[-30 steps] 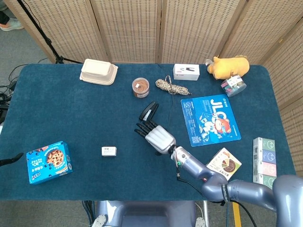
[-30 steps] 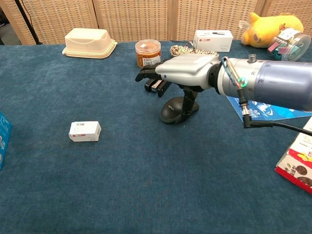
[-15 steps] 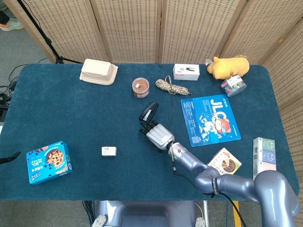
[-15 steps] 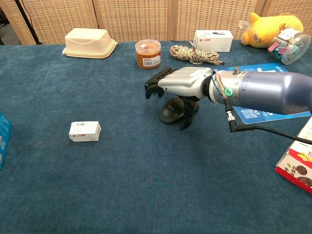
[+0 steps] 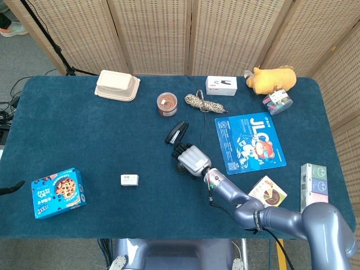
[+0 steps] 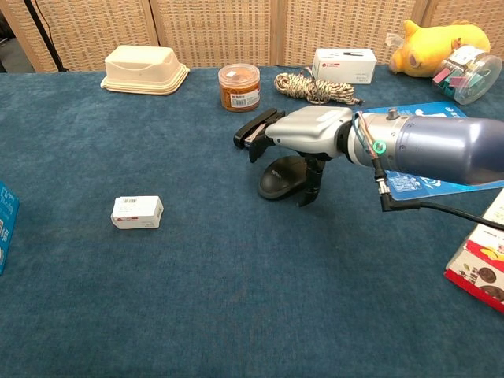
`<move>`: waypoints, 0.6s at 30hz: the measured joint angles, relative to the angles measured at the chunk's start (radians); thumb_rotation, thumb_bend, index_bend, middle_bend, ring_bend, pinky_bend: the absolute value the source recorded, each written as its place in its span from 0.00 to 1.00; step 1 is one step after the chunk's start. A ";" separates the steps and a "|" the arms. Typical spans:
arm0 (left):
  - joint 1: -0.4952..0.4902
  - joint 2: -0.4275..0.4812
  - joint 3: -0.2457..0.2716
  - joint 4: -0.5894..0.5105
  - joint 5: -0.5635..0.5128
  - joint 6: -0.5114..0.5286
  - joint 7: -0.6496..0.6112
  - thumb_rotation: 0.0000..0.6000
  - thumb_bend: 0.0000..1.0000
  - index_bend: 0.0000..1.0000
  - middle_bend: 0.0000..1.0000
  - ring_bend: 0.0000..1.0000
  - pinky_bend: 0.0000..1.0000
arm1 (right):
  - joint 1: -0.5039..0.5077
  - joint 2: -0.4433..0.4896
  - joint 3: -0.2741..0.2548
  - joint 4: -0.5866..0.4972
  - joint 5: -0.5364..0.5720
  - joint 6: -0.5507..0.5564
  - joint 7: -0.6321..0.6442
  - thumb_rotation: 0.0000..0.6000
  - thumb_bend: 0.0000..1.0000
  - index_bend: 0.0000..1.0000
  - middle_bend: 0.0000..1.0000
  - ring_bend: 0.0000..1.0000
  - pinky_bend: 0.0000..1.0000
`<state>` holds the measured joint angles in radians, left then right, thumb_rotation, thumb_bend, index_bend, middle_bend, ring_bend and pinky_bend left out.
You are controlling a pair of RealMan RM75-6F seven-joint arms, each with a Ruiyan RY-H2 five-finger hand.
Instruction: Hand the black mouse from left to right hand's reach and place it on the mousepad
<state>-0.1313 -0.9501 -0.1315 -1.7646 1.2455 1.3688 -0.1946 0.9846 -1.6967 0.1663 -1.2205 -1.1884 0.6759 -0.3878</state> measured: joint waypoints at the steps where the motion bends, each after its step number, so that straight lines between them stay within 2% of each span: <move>1: 0.000 0.000 -0.001 0.000 -0.001 -0.001 -0.001 1.00 0.07 0.00 0.00 0.00 0.00 | -0.002 0.001 -0.004 0.001 -0.007 0.005 0.004 1.00 0.00 0.21 0.16 0.06 0.22; 15: 0.003 0.000 -0.005 -0.001 0.001 -0.007 0.002 1.00 0.07 0.00 0.00 0.00 0.00 | -0.018 -0.012 -0.034 0.055 -0.047 0.018 0.082 1.00 0.00 0.27 0.22 0.13 0.27; 18: 0.004 0.000 -0.005 -0.001 0.001 -0.008 0.002 1.00 0.07 0.00 0.00 0.00 0.00 | -0.017 -0.015 -0.038 0.063 -0.061 0.018 0.099 1.00 0.02 0.30 0.25 0.15 0.29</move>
<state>-0.1278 -0.9499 -0.1367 -1.7661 1.2469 1.3605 -0.1921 0.9672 -1.7118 0.1284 -1.1579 -1.2495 0.6943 -0.2891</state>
